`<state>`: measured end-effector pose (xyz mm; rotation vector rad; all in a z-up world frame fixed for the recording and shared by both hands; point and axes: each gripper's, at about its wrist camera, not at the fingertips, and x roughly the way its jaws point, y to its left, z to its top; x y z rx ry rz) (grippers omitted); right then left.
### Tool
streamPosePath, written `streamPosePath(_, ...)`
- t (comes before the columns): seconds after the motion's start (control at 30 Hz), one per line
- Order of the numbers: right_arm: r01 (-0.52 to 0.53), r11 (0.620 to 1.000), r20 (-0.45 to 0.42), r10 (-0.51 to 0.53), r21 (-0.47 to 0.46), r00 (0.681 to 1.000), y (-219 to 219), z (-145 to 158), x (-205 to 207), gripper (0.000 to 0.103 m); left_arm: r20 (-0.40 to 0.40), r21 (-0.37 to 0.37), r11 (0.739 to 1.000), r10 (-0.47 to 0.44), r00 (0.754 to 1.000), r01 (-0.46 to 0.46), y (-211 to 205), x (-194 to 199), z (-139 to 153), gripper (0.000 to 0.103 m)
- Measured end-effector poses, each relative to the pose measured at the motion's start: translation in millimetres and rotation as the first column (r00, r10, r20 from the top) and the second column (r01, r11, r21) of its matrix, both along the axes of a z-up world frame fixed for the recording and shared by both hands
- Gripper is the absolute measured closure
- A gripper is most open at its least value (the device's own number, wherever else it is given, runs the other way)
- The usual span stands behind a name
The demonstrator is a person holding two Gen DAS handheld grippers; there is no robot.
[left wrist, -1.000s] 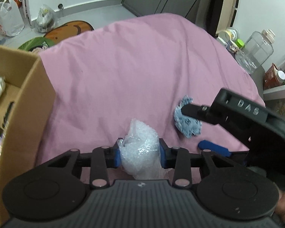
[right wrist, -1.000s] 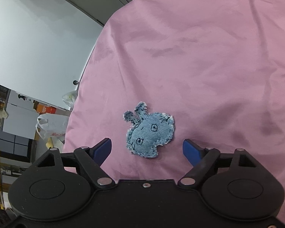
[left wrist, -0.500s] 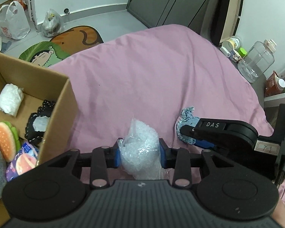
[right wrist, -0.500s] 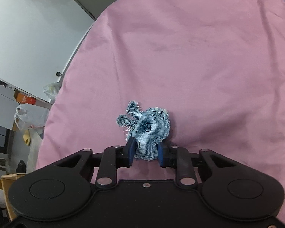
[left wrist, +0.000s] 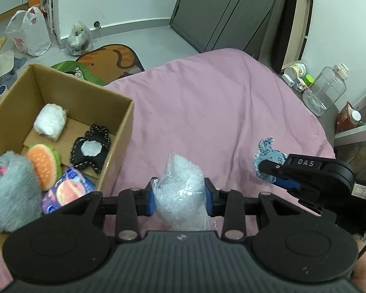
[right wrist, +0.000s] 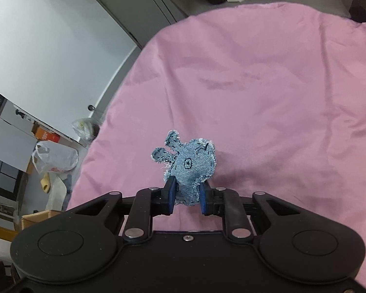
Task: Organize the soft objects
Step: 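Carry the plastic bundle with the left tool while the right carries the denim bunny toward the box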
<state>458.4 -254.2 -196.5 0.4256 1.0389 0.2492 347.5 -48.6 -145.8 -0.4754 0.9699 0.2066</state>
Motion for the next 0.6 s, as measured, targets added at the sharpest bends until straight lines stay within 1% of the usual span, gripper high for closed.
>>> streamPosePath(0.1, -0.002, 1.000, 0.013, 0.002, 0.008, 1.000, -2, 8, -11, 0.084, 0.016, 0.011, 1.000, -0.004, 1.000, 0.003, 0, -10, 7, 0.067)
streamPosePath(0.37, -0.029, 0.999, 0.067, 0.027, 0.029, 0.997, 2, 36, -35, 0.083, 0.061, 0.011, 1.000, 0.012, 0.998, -0.013, 7, -47, 29, 0.067)
streamPosePath(0.6, -0.029, 0.999, 0.095, 0.026, 0.028, 0.995, 1, 66, -46, 0.083, 0.099, 0.002, 0.999, 0.037, 0.994, -0.037, 20, -73, 57, 0.067)
